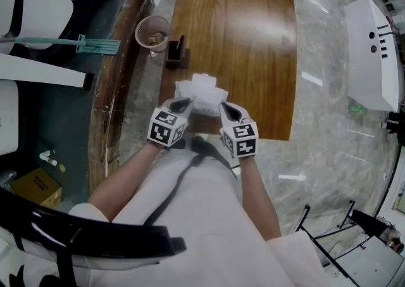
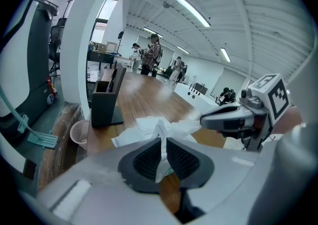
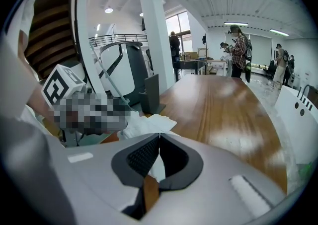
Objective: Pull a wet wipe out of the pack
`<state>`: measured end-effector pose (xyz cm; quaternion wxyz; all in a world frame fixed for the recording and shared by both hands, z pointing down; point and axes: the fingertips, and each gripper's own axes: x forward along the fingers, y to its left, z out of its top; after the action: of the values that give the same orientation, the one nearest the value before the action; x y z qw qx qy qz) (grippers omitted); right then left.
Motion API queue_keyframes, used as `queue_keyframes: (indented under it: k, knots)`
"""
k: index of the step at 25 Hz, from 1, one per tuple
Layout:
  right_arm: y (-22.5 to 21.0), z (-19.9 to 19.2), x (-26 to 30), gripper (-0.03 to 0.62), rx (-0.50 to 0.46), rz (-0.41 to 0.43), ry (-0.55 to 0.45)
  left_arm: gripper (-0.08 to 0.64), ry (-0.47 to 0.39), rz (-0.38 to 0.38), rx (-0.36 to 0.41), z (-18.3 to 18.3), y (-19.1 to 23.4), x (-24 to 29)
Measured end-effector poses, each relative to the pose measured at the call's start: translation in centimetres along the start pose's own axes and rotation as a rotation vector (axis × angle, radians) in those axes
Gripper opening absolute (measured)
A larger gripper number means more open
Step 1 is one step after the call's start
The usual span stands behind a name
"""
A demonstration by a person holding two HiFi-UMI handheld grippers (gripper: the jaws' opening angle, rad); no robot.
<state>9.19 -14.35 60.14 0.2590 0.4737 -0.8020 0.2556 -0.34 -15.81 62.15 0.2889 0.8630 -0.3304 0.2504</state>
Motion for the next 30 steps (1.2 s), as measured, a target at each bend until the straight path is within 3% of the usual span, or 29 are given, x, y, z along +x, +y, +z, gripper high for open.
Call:
queue_keyframes:
  k: [12, 30]
  knots:
    - [-0.6, 0.8, -1.0, 0.012, 0.011, -0.023, -0.056, 0.048, -0.031, 0.006, 0.017, 0.8, 0.1, -1.0]
    - [0.2, 6.8, -7.8, 0.012, 0.001, -0.037, -0.296, 0.035, -0.18, 0.016, 0.046, 6.7, -0.6, -4.8]
